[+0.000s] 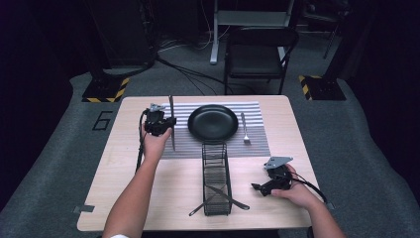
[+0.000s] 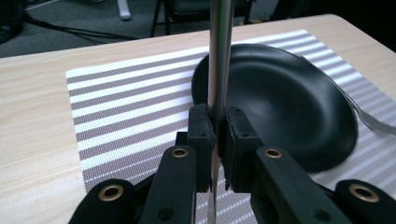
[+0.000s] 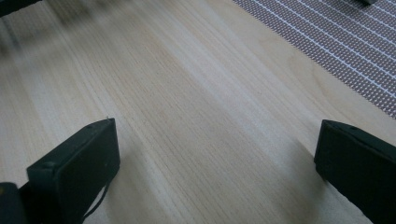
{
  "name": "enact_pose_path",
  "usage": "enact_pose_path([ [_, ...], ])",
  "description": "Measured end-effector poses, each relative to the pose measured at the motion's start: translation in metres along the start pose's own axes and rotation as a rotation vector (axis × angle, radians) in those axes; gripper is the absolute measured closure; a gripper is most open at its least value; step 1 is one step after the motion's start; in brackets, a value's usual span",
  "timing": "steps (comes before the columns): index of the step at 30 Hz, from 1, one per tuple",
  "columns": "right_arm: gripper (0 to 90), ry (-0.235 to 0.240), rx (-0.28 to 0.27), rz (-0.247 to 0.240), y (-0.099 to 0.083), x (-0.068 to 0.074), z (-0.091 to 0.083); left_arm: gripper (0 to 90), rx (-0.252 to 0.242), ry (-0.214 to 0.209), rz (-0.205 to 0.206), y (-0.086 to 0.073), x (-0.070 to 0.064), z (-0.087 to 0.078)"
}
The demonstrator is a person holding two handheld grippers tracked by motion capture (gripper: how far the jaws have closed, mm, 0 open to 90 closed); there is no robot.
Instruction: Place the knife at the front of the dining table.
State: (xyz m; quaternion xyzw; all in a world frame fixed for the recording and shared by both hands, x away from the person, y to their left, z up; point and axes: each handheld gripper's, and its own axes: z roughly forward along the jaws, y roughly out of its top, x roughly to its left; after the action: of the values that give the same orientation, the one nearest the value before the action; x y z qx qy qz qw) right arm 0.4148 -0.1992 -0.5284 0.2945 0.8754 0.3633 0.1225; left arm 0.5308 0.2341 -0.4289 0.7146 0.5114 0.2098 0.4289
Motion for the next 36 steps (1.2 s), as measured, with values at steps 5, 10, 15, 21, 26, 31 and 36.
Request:
enact_pose_path([
  [5, 0.0, 0.000, 0.000, 0.000, 0.000, 0.000, 0.000, 82.8, 0.001, 0.011, -0.012, 0.002, 0.003, 0.010],
  [10, 0.0, 0.000, 0.000, 0.000, 0.000, 0.000, 0.000, 82.8, -0.008, 0.024, -0.028, 0.006, 0.005, 0.018],
  [15, 0.0, 0.000, 0.000, 0.000, 0.000, 0.000, 0.000, 82.8, -0.030, 0.031, -0.057, 0.007, 0.005, 0.022],
  [21, 0.0, 0.000, 0.000, 0.000, 0.000, 0.000, 0.000, 82.8, -0.011, 0.058, -0.090, 0.003, 0.005, 0.030],
  [26, 0.0, 0.000, 0.000, 0.000, 0.000, 0.000, 0.000, 82.7, -0.007, 0.066, -0.130, -0.003, 0.006, 0.035],
  [31, 0.0, 0.000, 0.000, 0.000, 0.000, 0.000, 0.000, 82.7, -0.012, 0.112, -0.187, -0.009, 0.008, 0.044],
  [36, 0.0, 0.000, 0.000, 0.000, 0.000, 0.000, 0.000, 82.7, -0.039, 0.140, -0.249, -0.012, 0.011, 0.049],
])
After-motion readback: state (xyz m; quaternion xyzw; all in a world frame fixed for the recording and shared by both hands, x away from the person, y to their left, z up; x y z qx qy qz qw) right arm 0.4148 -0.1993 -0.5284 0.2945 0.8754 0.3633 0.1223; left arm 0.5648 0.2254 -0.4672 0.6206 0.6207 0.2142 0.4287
